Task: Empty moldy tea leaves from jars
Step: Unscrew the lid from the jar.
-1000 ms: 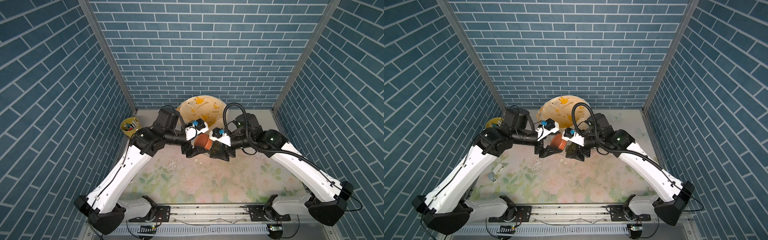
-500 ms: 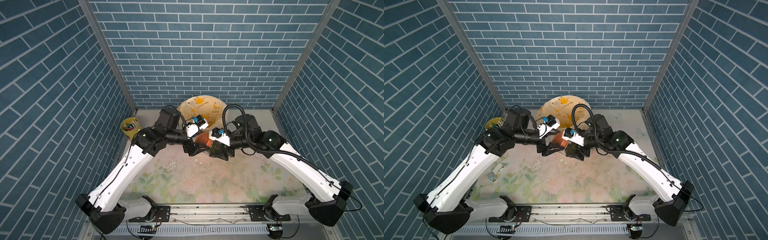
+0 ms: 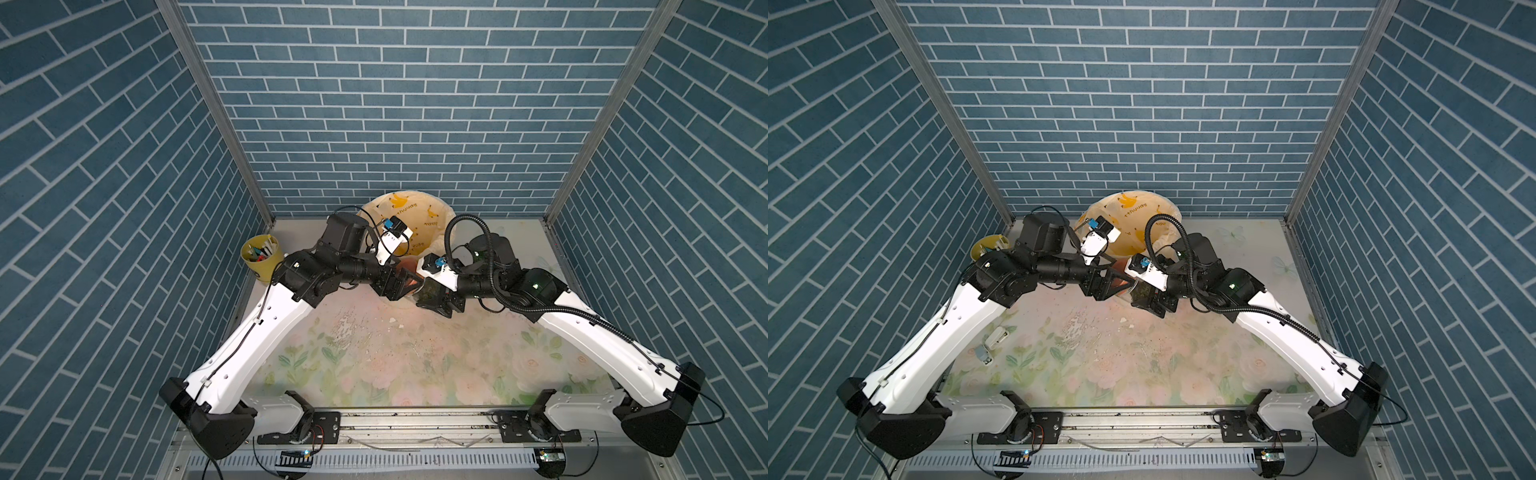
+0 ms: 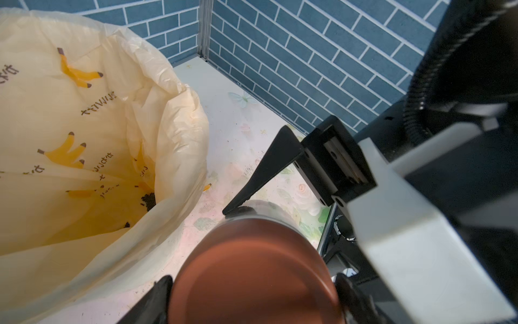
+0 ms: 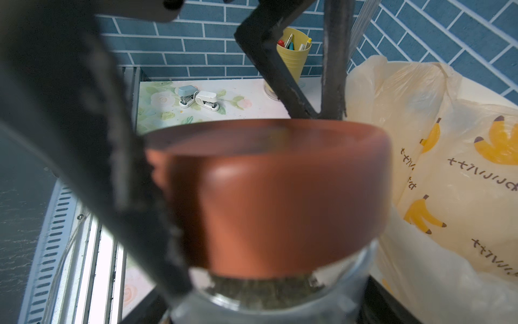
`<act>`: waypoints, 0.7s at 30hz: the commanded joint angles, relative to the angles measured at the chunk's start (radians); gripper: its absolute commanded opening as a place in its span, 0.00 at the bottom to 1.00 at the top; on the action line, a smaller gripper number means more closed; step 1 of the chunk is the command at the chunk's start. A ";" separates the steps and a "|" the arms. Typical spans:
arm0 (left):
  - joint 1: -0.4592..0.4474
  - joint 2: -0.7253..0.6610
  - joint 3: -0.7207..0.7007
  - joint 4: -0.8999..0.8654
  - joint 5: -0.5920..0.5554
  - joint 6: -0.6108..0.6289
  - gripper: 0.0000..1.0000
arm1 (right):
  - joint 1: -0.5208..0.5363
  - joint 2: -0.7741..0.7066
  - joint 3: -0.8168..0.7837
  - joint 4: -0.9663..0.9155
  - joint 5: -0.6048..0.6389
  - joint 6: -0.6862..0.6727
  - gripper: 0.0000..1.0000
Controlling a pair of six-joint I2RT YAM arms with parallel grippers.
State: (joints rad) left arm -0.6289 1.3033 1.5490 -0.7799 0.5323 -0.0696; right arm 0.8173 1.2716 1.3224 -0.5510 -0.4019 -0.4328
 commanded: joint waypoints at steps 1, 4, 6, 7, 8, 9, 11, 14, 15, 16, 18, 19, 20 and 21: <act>-0.005 -0.008 0.019 0.053 -0.079 -0.099 0.00 | 0.022 -0.041 -0.006 0.078 -0.049 -0.015 0.00; -0.006 -0.023 0.020 0.046 -0.097 -0.119 0.00 | 0.022 -0.040 -0.005 0.077 -0.046 -0.011 0.00; -0.005 -0.025 0.034 0.031 -0.100 -0.129 0.00 | 0.022 -0.038 -0.005 0.077 -0.049 -0.010 0.00; -0.005 -0.023 0.045 0.018 -0.102 -0.134 0.00 | 0.021 -0.036 -0.005 0.076 -0.049 -0.007 0.00; -0.005 -0.024 0.051 0.007 -0.102 -0.138 0.00 | 0.022 -0.034 -0.005 0.074 -0.049 -0.007 0.00; -0.005 -0.021 0.060 -0.005 -0.100 -0.143 0.00 | 0.022 -0.032 -0.005 0.071 -0.048 -0.007 0.00; -0.006 -0.010 0.076 -0.031 -0.098 -0.145 0.00 | 0.021 -0.029 -0.008 0.070 -0.052 -0.006 0.00; -0.006 0.016 0.118 -0.091 -0.114 -0.144 0.00 | 0.021 -0.029 -0.011 0.072 -0.061 -0.006 0.00; -0.006 0.019 0.126 -0.101 -0.118 -0.142 0.00 | 0.022 -0.032 -0.013 0.075 -0.063 -0.005 0.00; -0.006 0.016 0.127 -0.100 -0.125 -0.137 0.00 | 0.022 -0.034 -0.017 0.079 -0.064 -0.003 0.00; -0.005 -0.010 0.115 -0.085 -0.157 -0.128 0.00 | 0.020 -0.040 -0.020 0.081 -0.062 -0.001 0.00; -0.006 -0.028 0.108 -0.072 -0.176 -0.121 0.00 | 0.021 -0.043 -0.022 0.085 -0.061 0.002 0.00; -0.008 -0.046 0.104 -0.060 -0.195 -0.113 0.00 | 0.020 -0.046 -0.024 0.086 -0.061 0.004 0.00; -0.005 -0.070 0.098 -0.043 -0.215 -0.107 0.00 | 0.020 -0.049 -0.029 0.093 -0.063 0.006 0.00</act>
State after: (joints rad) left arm -0.6357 1.2961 1.6444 -0.8627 0.3859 -0.2008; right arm 0.8314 1.2682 1.2915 -0.5144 -0.4175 -0.4236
